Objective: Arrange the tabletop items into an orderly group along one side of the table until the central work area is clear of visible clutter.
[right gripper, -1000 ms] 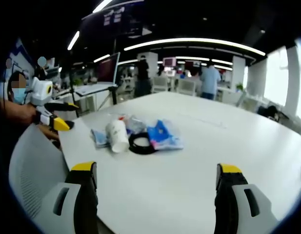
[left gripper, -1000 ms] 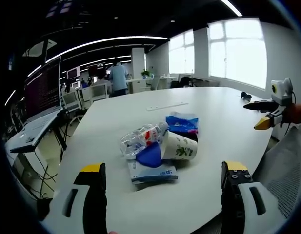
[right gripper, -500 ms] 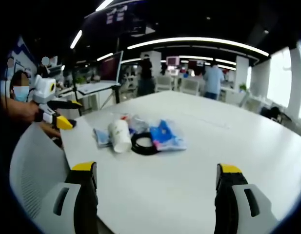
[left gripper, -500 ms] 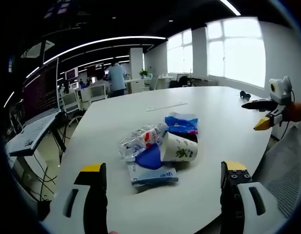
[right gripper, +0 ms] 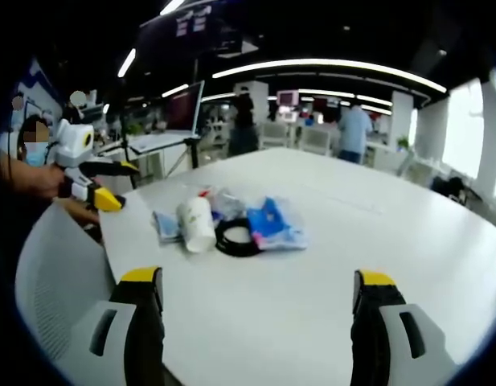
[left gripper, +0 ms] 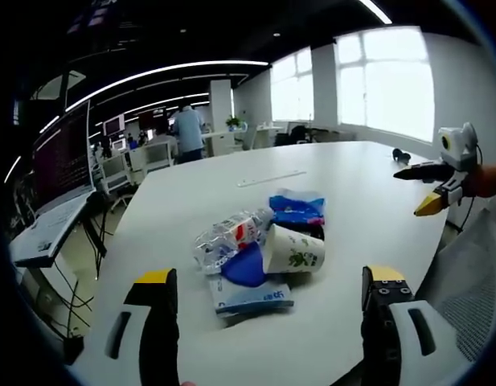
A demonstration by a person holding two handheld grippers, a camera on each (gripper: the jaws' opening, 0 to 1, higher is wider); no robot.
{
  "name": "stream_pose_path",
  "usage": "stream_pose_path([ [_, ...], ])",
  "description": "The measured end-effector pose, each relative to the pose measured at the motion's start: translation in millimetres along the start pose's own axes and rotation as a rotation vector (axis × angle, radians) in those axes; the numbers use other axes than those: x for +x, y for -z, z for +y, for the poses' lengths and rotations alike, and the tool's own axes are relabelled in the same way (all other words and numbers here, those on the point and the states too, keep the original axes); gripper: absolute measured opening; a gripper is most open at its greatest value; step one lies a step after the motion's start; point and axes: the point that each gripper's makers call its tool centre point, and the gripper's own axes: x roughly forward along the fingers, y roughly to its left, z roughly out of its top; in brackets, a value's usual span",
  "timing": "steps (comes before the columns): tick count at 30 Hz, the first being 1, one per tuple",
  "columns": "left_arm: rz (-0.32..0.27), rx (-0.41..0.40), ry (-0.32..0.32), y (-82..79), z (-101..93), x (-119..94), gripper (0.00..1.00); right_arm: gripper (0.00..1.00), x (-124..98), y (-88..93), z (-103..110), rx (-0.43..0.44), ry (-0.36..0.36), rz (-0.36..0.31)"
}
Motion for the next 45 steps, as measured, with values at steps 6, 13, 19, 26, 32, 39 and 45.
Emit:
stream_pose_path([
  [6,0.000,0.012,0.009,-7.3,-1.5,5.7,0.91,0.89,4.2,-5.0,-6.0,0.012,-0.004,0.004],
  [13,0.014,0.024,0.031,-11.9,-8.7,16.8,0.85,0.80,11.8,-6.2,-9.1,0.008,-0.015,0.029],
  [19,0.019,0.049,0.047,-18.0,-15.1,27.5,0.82,0.69,23.9,-7.3,-12.8,-0.004,-0.025,0.053],
  [26,0.021,0.049,0.059,-21.2,-18.9,33.7,0.80,0.59,45.4,-5.7,-15.9,0.015,-0.026,0.078],
  [32,0.033,0.046,0.062,-19.4,-18.2,37.7,0.80,0.53,65.6,-8.1,-15.7,0.049,-0.030,0.095],
  [39,0.041,0.046,0.065,-21.0,-16.4,44.5,0.79,0.45,88.6,-8.0,-21.4,0.077,-0.017,0.113],
  [45,0.048,0.041,0.065,-21.3,-14.3,50.8,0.79,0.43,102.6,-6.7,-25.1,0.103,-0.011,0.124],
])
